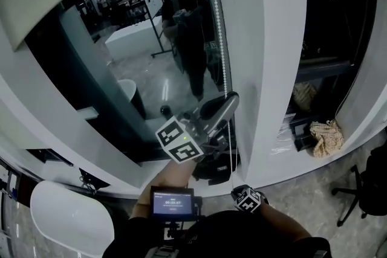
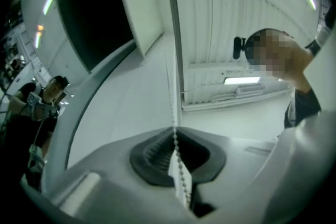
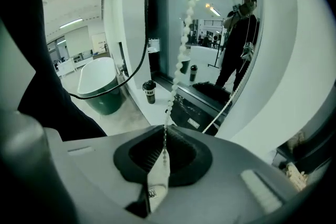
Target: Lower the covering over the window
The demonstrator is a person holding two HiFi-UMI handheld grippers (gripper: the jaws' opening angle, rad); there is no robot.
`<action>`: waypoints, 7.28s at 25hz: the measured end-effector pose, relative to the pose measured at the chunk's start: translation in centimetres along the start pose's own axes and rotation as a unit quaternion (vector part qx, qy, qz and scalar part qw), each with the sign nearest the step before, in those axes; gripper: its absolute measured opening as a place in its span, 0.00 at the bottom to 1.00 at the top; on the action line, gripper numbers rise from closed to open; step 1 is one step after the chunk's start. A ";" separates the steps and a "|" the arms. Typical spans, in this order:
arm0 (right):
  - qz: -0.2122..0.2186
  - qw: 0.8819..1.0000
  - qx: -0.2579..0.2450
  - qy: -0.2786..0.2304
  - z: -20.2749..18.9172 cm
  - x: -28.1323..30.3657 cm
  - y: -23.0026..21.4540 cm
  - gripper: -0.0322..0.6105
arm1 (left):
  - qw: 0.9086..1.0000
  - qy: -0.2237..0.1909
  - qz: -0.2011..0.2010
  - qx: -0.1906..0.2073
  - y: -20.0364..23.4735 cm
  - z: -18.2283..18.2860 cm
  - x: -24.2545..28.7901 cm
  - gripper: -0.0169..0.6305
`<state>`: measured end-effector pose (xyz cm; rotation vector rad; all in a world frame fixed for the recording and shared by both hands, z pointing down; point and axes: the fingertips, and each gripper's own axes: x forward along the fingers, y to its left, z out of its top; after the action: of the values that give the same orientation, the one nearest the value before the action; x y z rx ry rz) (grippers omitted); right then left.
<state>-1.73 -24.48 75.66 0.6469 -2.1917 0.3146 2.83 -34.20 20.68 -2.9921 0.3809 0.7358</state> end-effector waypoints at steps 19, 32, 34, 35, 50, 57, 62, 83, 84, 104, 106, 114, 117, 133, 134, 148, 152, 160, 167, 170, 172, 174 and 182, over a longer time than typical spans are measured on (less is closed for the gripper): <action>-0.083 0.854 0.296 -0.420 10.4 -19.4 -12.0 0.14 | 0.948 0.280 0.109 -0.107 4.5 -25.1 -13.5 0.02; -0.075 0.804 0.097 -0.581 43.8 -43.3 -11.8 0.34 | 0.929 0.323 0.067 -0.165 -0.6 -30.8 -17.4 0.02; -0.111 0.800 0.114 -0.579 46.2 -44.7 -13.9 0.30 | 0.930 0.319 0.054 -0.173 -1.6 -30.9 -17.4 0.02; -0.136 0.794 0.119 -0.580 46.6 -45.3 -14.8 0.21 | 0.930 0.318 0.050 -0.175 -2.1 -31.0 -17.5 0.02; -0.171 0.753 0.086 -0.630 47.7 -43.1 -14.3 0.32 | 0.926 0.316 0.021 -0.206 -3.5 -31.6 -18.8 0.02; -0.002 0.734 0.068 -0.676 50.2 -45.9 -10.5 0.30 | 0.925 0.316 0.030 -0.210 -3.0 -31.5 -19.6 0.02; 0.234 0.645 0.176 -0.706 49.5 -47.2 -9.7 0.24 | 0.926 0.308 0.033 -0.215 -2.5 -31.4 -19.9 0.02; 0.160 0.696 0.052 -0.698 49.6 -47.5 -8.4 0.08 | 0.932 0.278 0.038 -0.228 -2.3 -30.7 -19.6 0.02; 0.126 0.711 0.019 -0.692 49.6 -47.5 -8.0 0.08 | 0.932 0.279 0.039 -0.229 -2.3 -30.8 -19.7 0.02; -0.184 0.959 -0.086 -0.195 19.7 -11.5 -9.9 0.07 | 0.930 0.180 0.320 -0.035 3.9 -17.3 -34.1 0.20; -0.162 0.975 -0.056 -0.144 15.3 -7.5 -9.4 0.07 | 0.955 0.151 0.252 -0.026 3.7 -14.2 -28.2 0.20; -0.131 0.985 -0.051 -0.103 12.2 -5.3 -6.4 0.07 | 0.998 0.042 0.026 -0.034 1.1 -6.9 -9.7 0.24; -0.137 0.984 -0.053 -0.104 11.8 -5.6 -5.8 0.07 | 0.999 0.017 0.000 -0.036 1.4 -4.7 -7.3 0.24; -0.078 0.995 -0.060 -0.031 6.2 -3.0 -1.6 0.07 | 0.996 -0.043 -0.070 -0.026 -0.4 1.5 -1.3 0.26; -0.078 0.995 -0.061 -0.032 6.3 -3.0 -1.6 0.07 | 0.996 -0.041 -0.071 -0.025 -0.6 1.6 -1.2 0.26; -0.130 0.905 0.273 -0.300 8.6 -13.6 -10.4 0.18 | 0.974 0.194 0.115 -0.028 5.4 -16.6 -9.3 0.04; -0.119 0.846 0.265 -0.447 15.3 -22.2 -11.0 0.18 | 0.905 0.361 0.161 -0.157 1.8 -34.1 -18.8 0.04; -0.062 0.793 0.123 -0.594 31.3 -38.8 -8.4 0.23 | 0.850 0.447 0.121 -0.252 -8.0 -44.7 -26.2 0.04; -0.060 0.785 0.065 -0.613 39.1 -45.7 -9.2 0.25 | 0.851 0.449 0.113 -0.249 -8.5 -44.0 -26.3 0.04; -0.053 0.787 0.056 -0.612 40.4 -46.3 -8.9 0.25 | 0.852 0.447 0.103 -0.253 -9.3 -43.9 -26.1 0.04; -0.054 0.787 0.048 -0.613 41.2 -46.7 -8.7 0.23 | 0.852 0.448 0.100 -0.252 -9.5 -43.8 -26.3 0.04; -0.083 0.795 0.017 -0.601 41.7 -47.0 -8.4 0.08 | 0.854 0.442 0.102 -0.256 -9.2 -43.7 -26.7 0.04; -0.308 0.810 -0.209 -0.453 39.4 -43.4 -7.2 0.07 | 0.903 0.303 0.138 -0.272 -5.5 -37.6 -28.3 0.08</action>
<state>0.43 -32.33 17.14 1.3803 -2.5763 -0.9924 -3.09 -25.97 66.99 -3.7064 0.7378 -0.1683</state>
